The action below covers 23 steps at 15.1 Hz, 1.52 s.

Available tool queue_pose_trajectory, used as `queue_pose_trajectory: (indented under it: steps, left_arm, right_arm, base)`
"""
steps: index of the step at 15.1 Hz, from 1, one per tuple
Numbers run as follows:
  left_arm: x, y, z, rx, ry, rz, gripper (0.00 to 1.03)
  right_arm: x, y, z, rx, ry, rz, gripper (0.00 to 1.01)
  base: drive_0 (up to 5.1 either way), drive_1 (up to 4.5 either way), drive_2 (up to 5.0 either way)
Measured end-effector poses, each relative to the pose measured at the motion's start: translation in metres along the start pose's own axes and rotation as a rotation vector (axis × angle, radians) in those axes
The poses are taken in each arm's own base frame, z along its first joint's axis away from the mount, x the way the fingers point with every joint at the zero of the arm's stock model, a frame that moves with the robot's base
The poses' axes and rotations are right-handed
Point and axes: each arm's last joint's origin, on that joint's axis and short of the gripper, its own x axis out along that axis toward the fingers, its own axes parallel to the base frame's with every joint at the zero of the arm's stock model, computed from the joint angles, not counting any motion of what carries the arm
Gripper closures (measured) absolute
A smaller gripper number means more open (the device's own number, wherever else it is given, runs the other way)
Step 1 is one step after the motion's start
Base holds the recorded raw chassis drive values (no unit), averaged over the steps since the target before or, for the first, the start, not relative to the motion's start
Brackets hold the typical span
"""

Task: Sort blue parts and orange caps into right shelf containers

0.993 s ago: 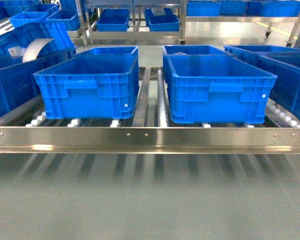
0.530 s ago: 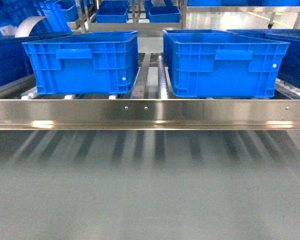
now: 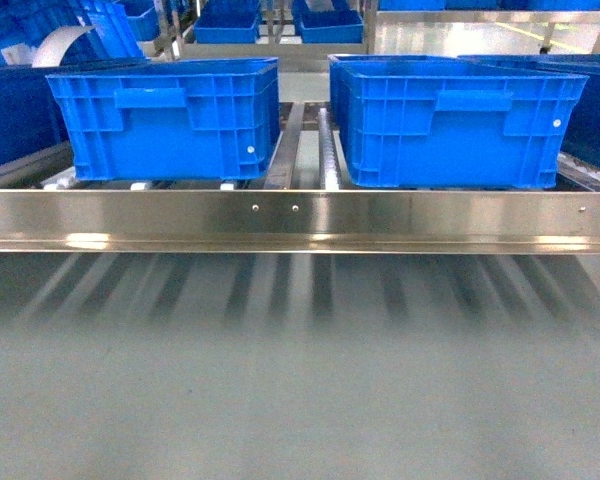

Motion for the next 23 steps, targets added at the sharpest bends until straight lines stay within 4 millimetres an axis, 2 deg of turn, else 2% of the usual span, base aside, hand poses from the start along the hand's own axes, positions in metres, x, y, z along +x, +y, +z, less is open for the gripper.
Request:
queue_pose_trajectory:
  steps: [2,23]
  left_arm:
    - [0.0,0.0,0.0001,0.0,-0.001,0.0,0.6]
    - [0.0,0.0001,0.0,0.0,0.0,0.003,0.6]
  right_arm:
    - [0.0,0.0,0.0001,0.0,-0.001,0.0,0.57]
    - [0.0,0.0,0.0003,0.0,-0.003,0.0,0.57]
  base:
    - [0.0,0.0,0.0]
    - [0.0,4.22,-4.2]
